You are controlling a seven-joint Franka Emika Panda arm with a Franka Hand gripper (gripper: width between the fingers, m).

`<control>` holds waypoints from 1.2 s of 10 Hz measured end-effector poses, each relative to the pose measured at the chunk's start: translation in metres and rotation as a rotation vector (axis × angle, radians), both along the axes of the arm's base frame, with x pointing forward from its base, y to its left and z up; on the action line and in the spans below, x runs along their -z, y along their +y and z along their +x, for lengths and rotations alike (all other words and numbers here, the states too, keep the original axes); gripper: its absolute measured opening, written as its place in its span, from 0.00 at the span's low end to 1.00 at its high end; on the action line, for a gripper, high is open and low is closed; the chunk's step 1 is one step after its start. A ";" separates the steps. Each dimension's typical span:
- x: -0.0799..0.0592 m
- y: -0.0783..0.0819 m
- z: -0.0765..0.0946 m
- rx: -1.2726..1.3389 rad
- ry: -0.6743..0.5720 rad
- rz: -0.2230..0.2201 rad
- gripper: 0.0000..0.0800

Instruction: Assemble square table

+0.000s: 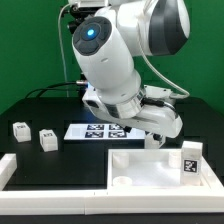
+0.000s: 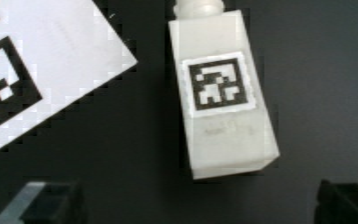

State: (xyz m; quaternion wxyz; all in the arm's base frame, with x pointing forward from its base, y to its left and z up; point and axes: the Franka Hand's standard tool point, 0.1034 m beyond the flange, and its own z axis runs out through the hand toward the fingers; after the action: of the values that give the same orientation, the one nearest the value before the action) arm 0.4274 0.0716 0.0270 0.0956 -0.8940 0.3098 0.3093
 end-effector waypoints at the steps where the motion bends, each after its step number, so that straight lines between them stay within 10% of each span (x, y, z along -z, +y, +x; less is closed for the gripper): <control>1: 0.004 0.015 -0.002 0.019 -0.017 0.034 0.81; 2: 0.003 0.020 -0.003 0.015 -0.042 0.093 0.81; 9: 0.005 0.017 -0.006 0.019 -0.036 0.092 0.81; 12: 0.015 0.018 -0.013 0.065 -0.052 0.254 0.81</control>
Offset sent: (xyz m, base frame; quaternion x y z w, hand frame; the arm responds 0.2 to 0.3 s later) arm 0.0000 0.0000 0.0000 0.0000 0.0000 0.0000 1.0000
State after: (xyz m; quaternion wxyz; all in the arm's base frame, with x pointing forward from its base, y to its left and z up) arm 0.4141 0.0899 0.0120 0.2258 -0.8719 0.2944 0.3197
